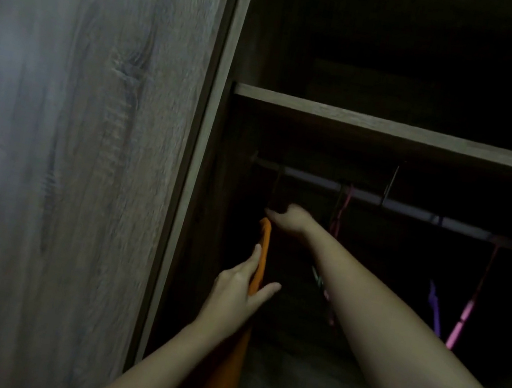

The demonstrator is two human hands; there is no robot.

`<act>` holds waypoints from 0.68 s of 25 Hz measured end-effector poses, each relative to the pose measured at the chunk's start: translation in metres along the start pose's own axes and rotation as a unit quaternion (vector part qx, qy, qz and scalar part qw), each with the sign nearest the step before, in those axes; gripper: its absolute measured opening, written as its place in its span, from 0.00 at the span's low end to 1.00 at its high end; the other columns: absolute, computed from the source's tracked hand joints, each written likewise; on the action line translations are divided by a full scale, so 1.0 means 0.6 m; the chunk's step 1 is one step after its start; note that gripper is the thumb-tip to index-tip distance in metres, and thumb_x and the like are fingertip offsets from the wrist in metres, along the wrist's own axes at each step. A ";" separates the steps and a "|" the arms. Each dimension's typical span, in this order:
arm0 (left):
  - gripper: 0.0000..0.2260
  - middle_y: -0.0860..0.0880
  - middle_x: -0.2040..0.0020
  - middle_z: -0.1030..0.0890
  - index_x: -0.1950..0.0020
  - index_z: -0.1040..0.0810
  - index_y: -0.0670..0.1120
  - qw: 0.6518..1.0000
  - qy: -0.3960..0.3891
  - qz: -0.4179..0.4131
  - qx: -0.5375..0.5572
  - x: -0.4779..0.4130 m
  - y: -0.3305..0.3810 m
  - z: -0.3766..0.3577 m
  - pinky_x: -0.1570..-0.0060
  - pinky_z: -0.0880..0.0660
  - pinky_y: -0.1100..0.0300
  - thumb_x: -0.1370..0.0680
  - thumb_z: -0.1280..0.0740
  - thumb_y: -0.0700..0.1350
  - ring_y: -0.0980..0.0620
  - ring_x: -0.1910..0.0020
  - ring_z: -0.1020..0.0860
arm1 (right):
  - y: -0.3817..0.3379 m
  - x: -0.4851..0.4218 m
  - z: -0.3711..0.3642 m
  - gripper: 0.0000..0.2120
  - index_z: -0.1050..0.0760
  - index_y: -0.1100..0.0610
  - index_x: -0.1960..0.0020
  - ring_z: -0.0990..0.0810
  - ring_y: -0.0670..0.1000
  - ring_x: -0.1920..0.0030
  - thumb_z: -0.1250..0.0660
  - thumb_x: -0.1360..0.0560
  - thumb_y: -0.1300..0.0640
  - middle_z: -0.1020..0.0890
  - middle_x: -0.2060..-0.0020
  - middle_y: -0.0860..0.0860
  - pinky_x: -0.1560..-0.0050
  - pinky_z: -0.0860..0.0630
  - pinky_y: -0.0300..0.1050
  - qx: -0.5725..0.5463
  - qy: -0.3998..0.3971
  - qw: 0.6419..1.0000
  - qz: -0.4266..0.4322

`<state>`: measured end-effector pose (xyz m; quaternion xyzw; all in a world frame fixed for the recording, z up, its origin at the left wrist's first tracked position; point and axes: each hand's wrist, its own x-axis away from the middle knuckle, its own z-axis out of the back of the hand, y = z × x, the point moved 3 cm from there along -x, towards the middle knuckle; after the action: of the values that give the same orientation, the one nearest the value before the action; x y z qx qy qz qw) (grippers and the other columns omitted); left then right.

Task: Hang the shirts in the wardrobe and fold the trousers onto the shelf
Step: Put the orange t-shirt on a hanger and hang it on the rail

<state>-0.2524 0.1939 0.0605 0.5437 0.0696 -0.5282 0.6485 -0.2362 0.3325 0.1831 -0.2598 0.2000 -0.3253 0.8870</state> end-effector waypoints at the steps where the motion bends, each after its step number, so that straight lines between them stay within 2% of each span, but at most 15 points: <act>1: 0.35 0.52 0.34 0.28 0.23 0.50 0.49 1.000 -0.011 0.005 -0.008 0.007 0.000 0.006 0.39 0.34 0.72 0.24 0.36 0.55 0.59 0.37 0.27 | -0.006 0.012 0.003 0.15 0.27 0.59 0.44 0.24 0.51 0.53 0.41 0.21 0.49 0.25 0.55 0.53 0.56 0.30 0.42 0.023 0.044 0.999 0.021; 4: 0.33 0.49 0.27 0.34 0.23 0.50 0.49 0.999 -0.007 -0.009 -0.042 0.054 0.009 0.041 0.36 0.40 0.72 0.23 0.38 0.56 0.56 0.30 0.34 | -0.023 0.077 0.005 0.09 0.26 0.55 0.47 0.25 0.43 0.63 0.40 0.21 0.51 0.24 0.61 0.47 0.70 0.34 0.30 -0.022 0.205 0.971 0.120; 6: 0.30 0.47 0.28 0.33 0.24 0.46 0.46 0.996 0.017 -0.021 -0.082 0.098 0.011 0.076 0.34 0.40 0.68 0.22 0.37 0.52 0.54 0.30 0.33 | -0.034 0.138 -0.026 0.06 0.26 0.54 0.50 0.27 0.37 0.66 0.40 0.21 0.53 0.26 0.65 0.43 0.72 0.34 0.24 -0.064 0.262 0.947 0.176; 9: 0.26 0.44 0.30 0.30 0.25 0.40 0.43 0.991 0.041 -0.028 -0.121 0.187 0.004 0.137 0.34 0.36 0.66 0.21 0.37 0.48 0.53 0.32 0.30 | -0.043 0.222 -0.107 0.06 0.25 0.54 0.53 0.27 0.38 0.67 0.40 0.21 0.55 0.26 0.66 0.44 0.69 0.34 0.23 -0.089 0.260 0.938 0.211; 13: 0.19 0.43 0.34 0.25 0.30 0.31 0.41 0.983 0.045 -0.003 -0.177 0.325 -0.042 0.225 0.35 0.35 0.65 0.21 0.39 0.43 0.51 0.34 0.27 | -0.055 0.302 -0.222 0.08 0.24 0.58 0.56 0.24 0.46 0.66 0.39 0.22 0.56 0.23 0.65 0.50 0.66 0.31 0.35 -0.097 0.239 0.940 0.225; 15: 0.17 0.42 0.38 0.22 0.36 0.25 0.39 0.968 0.038 -0.003 -0.250 0.396 -0.087 0.276 0.42 0.26 0.58 0.22 0.41 0.45 0.47 0.39 0.23 | -0.079 0.341 -0.299 0.08 0.25 0.59 0.59 0.25 0.48 0.66 0.37 0.24 0.57 0.23 0.65 0.52 0.65 0.31 0.39 -0.076 0.218 0.939 0.253; 17: 0.18 0.40 0.44 0.19 0.42 0.21 0.37 0.948 -0.008 0.008 -0.317 0.459 -0.137 0.329 0.53 0.21 0.54 0.23 0.43 0.46 0.43 0.46 0.19 | -0.103 0.368 -0.382 0.08 0.24 0.59 0.61 0.24 0.49 0.66 0.37 0.25 0.57 0.22 0.66 0.53 0.63 0.29 0.43 -0.056 0.178 0.941 0.282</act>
<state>-0.2915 -0.1157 -0.0957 0.3062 0.2236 -0.4783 0.7921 -0.2288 0.0661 -0.0012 -0.1797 0.4373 -0.0908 0.8765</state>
